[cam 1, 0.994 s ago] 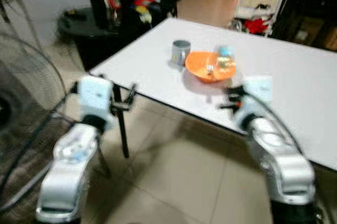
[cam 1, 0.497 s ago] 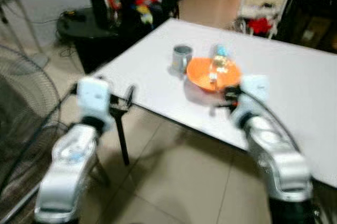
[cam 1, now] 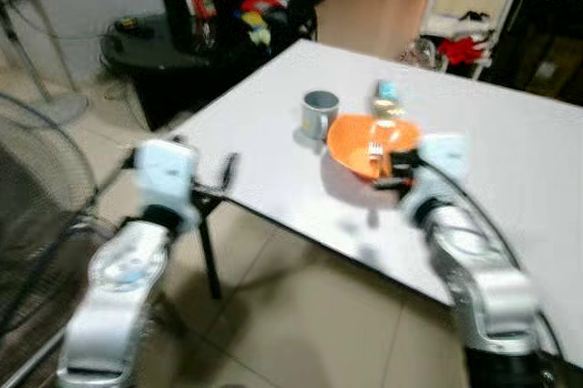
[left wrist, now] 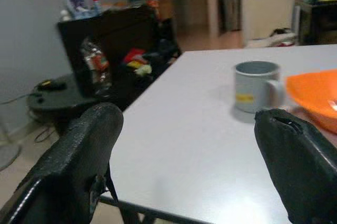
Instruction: Setting the table
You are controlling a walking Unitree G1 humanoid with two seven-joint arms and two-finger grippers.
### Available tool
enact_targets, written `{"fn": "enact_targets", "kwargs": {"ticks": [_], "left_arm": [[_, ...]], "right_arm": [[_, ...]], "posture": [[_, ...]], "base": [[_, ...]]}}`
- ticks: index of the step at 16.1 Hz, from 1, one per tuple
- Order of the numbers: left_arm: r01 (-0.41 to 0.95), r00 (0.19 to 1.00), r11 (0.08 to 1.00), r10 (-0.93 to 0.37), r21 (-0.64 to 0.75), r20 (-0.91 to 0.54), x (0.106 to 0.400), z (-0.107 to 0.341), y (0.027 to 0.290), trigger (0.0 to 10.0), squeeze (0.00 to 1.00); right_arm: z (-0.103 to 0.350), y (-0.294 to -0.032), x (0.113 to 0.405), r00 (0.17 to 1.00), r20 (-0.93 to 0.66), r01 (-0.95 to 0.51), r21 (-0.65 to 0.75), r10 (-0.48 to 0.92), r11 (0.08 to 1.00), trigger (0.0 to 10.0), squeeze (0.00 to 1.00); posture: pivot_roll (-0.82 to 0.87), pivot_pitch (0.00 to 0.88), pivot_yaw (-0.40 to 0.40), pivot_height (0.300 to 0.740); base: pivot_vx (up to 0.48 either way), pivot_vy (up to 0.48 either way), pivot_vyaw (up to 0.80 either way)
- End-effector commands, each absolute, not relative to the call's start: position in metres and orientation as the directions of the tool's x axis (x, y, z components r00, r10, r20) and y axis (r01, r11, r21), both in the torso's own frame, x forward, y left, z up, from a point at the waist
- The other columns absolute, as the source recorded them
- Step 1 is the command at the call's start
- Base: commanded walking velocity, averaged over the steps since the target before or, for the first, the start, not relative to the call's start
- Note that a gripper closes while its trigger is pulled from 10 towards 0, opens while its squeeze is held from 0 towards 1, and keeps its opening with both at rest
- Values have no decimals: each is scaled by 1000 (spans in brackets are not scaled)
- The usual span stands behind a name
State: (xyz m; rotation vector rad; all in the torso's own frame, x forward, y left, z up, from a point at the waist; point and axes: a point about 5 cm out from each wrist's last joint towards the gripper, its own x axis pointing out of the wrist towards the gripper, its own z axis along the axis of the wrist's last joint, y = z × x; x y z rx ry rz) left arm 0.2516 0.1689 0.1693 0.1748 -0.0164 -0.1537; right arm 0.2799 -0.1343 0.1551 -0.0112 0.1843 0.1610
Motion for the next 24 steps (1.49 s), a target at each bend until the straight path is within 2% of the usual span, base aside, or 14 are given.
{"fn": "enact_targets", "kwargs": {"ticks": [1,9,14,15,17,20,24], "left_arm": [[162,986,972,-168,173,20,253,174,164,10000,0],[266,961,946,-275,188,21,254,176,150,10000,0],[341,938,925,-347,167,13,251,183,148,10000,0],[395,918,904,-394,163,-37,247,177,145,10000,0],[561,827,811,-541,164,-153,237,166,135,10000,0],[658,750,739,-626,145,-212,232,166,128,10000,0],[752,652,649,-710,115,-266,225,166,123,10000,0]], "right_arm": [[159,-144,284,978,-165,-129,-6,127,992,10000,0],[167,-144,292,973,-208,-106,-2,103,994,10000,0],[161,-148,291,946,-321,-62,-50,43,997,10000,0],[154,-152,290,928,-373,-49,-71,19,996,10000,0],[143,-157,291,874,-486,-29,-60,-4,998,10000,0],[139,-160,297,838,-546,-36,-81,-14,996,10000,0],[140,-159,313,828,-560,-62,-70,12,996,10000,0]], "posture": [[98,0,1,740],[107,0,-26,740],[115,0,-28,740],[113,0,-25,740],[112,0,-16,740],[113,0,-8,740],[122,0,-21,740]], "base": [[349,0,0],[341,0,0],[0,0,0],[0,0,0],[0,0,0],[0,0,0],[0,0,0]]}}
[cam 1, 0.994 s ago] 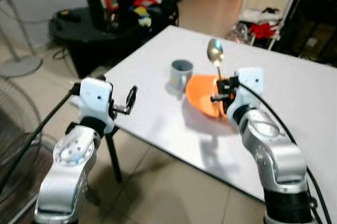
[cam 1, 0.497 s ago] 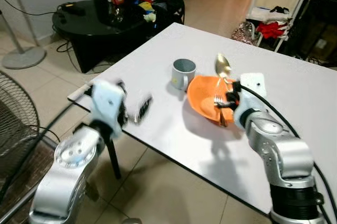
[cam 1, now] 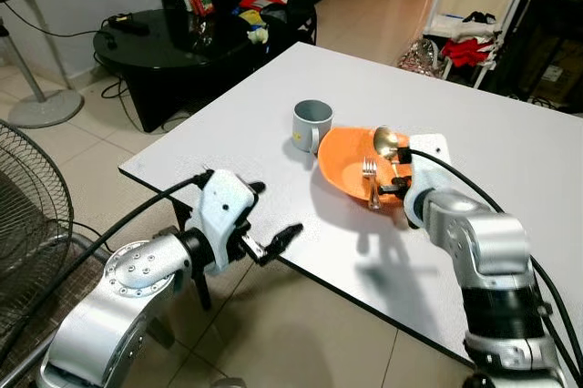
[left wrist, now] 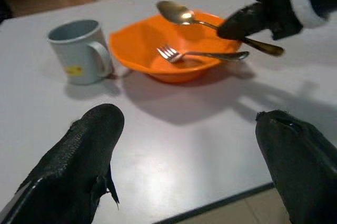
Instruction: Setting the table
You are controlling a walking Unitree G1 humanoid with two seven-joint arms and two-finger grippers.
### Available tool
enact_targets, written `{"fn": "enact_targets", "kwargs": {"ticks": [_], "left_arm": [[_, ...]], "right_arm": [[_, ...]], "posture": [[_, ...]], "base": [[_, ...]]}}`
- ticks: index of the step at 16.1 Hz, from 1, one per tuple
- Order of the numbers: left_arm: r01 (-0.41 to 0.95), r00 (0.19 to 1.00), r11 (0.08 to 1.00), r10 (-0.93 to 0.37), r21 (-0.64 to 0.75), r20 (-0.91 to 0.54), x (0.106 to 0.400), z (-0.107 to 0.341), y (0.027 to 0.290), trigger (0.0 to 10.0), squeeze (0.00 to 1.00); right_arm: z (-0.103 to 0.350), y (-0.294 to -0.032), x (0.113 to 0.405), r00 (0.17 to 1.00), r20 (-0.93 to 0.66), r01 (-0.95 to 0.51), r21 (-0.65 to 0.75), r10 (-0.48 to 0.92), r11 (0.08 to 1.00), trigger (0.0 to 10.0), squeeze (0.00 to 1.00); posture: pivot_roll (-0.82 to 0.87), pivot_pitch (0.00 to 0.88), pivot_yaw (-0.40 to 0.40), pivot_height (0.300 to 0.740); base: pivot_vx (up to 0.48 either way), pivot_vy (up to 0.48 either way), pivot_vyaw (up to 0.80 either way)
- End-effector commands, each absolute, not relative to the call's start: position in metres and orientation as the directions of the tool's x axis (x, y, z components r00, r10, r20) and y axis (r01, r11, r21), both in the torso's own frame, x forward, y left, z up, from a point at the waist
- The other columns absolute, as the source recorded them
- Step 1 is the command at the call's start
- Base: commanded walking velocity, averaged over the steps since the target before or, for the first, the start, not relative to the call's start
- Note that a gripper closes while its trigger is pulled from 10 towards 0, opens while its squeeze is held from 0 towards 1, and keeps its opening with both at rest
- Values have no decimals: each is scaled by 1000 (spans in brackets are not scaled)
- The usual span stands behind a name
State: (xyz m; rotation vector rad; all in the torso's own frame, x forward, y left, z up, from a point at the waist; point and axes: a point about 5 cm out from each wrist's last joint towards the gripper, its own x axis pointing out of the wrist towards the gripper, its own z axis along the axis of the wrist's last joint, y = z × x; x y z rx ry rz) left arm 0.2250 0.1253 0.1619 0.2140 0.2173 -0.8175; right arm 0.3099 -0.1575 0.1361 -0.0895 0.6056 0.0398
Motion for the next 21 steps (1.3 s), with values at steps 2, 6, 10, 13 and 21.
{"fn": "enact_targets", "kwargs": {"ticks": [2,6,10,13,21], "left_arm": [[766,635,633,-721,107,-279,223,167,123,10000,0],[827,545,559,-768,61,-337,216,166,124,10000,0],[815,554,578,-761,34,-339,222,166,128,10000,0],[816,553,577,-763,34,-335,223,167,128,10000,0],[555,828,828,-538,87,-159,224,178,149,10000,0]], "right_arm": [[143,-159,316,828,-561,-67,-73,14,995,10000,0],[145,-159,320,809,-586,-94,-77,31,993,10000,86],[145,-160,318,786,-617,-102,-60,44,993,10000,808],[148,-160,319,785,-616,-114,-33,70,993,10000,1000],[191,-158,278,943,-272,-213,-54,191,976,10000,1000]], "posture": [[123,0,-29,740],[125,0,-35,740],[115,0,-32,740],[114,0,-33,740],[98,0,12,740]], "base": [[0,0,0],[0,0,0],[0,0,0],[0,0,0],[0,0,0]]}}
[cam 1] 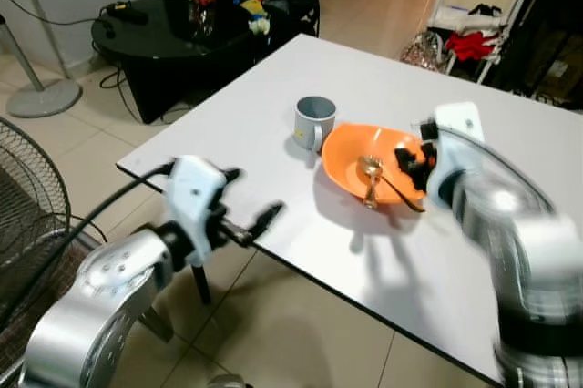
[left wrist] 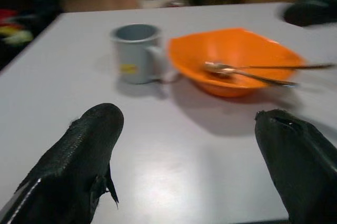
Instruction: Setting the table
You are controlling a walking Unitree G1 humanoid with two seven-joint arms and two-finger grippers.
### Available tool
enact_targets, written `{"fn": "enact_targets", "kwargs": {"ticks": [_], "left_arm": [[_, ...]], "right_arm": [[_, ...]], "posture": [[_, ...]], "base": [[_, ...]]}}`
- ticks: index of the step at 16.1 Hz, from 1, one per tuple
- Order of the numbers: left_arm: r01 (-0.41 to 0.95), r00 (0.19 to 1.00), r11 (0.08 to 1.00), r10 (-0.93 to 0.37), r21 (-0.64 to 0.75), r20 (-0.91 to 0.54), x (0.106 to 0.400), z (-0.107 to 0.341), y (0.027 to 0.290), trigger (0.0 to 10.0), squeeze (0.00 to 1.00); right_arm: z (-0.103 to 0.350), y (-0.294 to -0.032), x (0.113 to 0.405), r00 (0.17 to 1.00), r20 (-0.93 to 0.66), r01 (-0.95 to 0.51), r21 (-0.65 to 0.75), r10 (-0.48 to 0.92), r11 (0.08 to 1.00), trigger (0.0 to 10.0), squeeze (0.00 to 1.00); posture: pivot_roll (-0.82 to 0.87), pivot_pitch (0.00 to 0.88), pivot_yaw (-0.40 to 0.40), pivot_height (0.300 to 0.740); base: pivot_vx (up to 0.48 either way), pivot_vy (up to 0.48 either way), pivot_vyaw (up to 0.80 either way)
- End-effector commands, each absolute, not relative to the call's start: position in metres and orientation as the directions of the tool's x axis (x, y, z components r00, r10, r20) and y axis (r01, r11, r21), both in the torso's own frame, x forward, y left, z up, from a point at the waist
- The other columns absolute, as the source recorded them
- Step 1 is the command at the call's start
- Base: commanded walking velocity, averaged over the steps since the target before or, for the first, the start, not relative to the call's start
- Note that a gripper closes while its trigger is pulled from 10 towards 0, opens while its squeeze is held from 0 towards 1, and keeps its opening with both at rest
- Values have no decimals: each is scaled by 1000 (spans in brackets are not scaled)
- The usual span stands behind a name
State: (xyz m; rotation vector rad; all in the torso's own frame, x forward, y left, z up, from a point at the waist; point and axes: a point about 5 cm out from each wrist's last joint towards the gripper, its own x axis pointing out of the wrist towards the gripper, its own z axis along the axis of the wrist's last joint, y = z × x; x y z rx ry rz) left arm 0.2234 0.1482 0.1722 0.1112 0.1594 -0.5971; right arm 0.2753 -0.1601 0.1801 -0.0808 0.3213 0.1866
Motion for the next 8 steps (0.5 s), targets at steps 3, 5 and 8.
{"fn": "enact_targets", "kwargs": {"ticks": [3,5,8], "left_arm": [[531,843,843,-515,83,-155,216,171,145,10000,0],[503,862,858,-488,107,-135,216,170,144,10000,0],[393,917,915,-383,93,-113,211,169,153,10000,0]], "right_arm": [[190,-140,257,912,-150,-386,4,382,923,10000,1000],[188,-134,249,892,-123,-444,-50,436,895,10000,1000],[180,-128,232,871,-100,-487,-43,481,873,10000,1000]], "posture": [[92,0,21,740],[90,0,24,740],[90,0,16,740]], "base": [[0,0,0],[0,0,0],[0,0,254]]}}
